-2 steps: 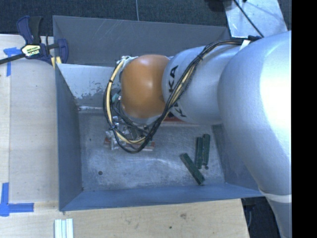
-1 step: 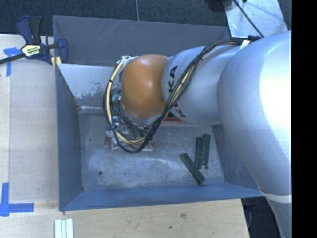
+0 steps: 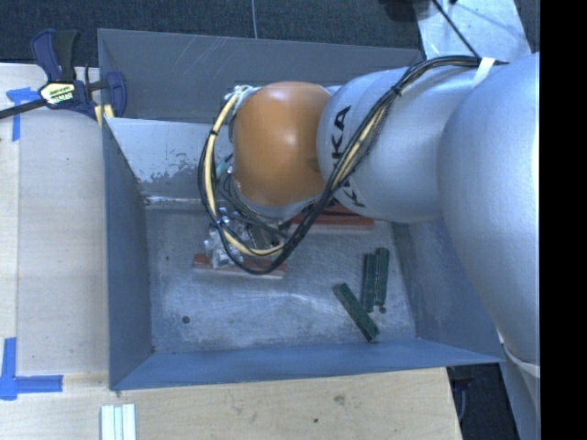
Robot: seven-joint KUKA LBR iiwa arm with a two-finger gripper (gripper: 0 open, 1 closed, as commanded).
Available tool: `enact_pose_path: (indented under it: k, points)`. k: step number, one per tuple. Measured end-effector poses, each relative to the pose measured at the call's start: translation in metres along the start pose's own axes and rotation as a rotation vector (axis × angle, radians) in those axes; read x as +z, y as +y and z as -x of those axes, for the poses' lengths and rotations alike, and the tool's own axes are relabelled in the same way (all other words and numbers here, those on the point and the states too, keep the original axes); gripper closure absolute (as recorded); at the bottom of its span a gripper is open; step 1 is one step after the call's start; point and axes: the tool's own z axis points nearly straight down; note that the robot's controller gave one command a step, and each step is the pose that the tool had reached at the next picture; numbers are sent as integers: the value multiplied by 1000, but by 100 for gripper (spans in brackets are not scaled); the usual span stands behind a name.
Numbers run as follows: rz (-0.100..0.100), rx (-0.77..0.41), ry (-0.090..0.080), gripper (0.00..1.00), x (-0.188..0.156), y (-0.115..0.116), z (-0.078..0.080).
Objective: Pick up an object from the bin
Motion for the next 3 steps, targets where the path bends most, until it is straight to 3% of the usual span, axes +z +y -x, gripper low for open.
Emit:
enact_pose_path:
  k: [1,2,3]
  points:
    - [0,-60,-3,0,-82,-59,-4]
    - [0,-60,-2,0,-82,-59,-4]
    - [3,-125,-13,100,41,-47,-31]
